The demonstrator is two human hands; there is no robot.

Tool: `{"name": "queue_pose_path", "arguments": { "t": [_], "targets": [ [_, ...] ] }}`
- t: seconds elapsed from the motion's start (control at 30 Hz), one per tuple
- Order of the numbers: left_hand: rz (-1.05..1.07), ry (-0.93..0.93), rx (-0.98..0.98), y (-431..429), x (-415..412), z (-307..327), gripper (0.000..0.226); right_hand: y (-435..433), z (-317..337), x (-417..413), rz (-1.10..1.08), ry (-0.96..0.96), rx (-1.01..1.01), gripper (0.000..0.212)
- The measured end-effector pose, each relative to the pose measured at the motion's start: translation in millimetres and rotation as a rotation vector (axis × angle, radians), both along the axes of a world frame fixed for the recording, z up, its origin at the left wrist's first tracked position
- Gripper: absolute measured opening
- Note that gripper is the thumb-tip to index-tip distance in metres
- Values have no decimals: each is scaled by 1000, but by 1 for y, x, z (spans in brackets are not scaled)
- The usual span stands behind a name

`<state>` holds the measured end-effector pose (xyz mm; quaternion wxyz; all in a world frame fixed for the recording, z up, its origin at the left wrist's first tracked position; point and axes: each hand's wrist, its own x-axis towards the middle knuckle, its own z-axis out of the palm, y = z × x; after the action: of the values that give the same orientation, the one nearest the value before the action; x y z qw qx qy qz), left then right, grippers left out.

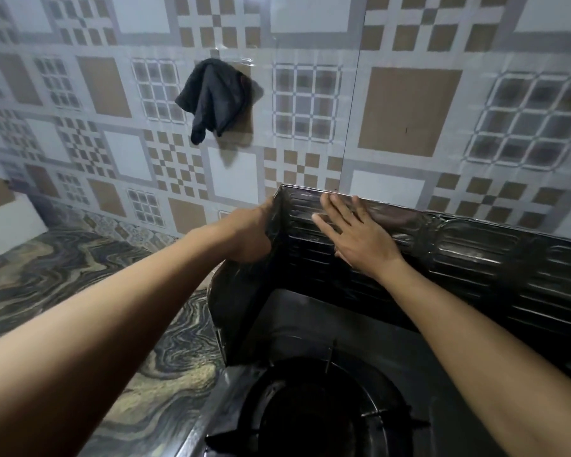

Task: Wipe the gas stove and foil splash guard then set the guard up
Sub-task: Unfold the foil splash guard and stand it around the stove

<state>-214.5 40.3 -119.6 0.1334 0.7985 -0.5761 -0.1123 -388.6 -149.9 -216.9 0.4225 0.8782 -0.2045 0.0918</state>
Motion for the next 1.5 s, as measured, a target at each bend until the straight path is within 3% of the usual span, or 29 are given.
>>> {"name": "queue_pose_path", "arguments": {
  "t": [0.07,0.2,0.37,0.5,0.67,0.77,0.93,1.1,1.27,1.5],
  "targets": [
    [-99,24,58,-17,-41,-2,94,6,-2,-55,-90,24,68,84],
    [-24,-51,100,-22,-34,-7,94,12,-4,-72,13,-50,105,65],
    [78,-236,48,-23,-27,0,59,19,0,-102,-162,-169,108,66],
    [161,-485,20,-43,-62,-15,87,15,-5,-133,-302,-143,143,84],
    [-198,-347,-137,-91,-114,-64,92,-3,-18,-133,-261,-147,123,76],
    [-298,-388,-151,-119,-119,-98,95,-13,-21,-136,-165,-143,98,73],
    [-225,-384,-112,-154,-117,-121,91,-12,-21,-184,-163,-219,49,77],
    [-158,-303,-92,-172,-127,-129,90,-9,-41,-231,-543,-428,147,109],
    [-147,-279,-217,-169,-129,-136,93,-19,-48,-231,-609,-428,249,106],
    [-144,-270,-152,-165,-135,-129,90,-14,-45,-227,-622,-500,375,99]
  ]
}}
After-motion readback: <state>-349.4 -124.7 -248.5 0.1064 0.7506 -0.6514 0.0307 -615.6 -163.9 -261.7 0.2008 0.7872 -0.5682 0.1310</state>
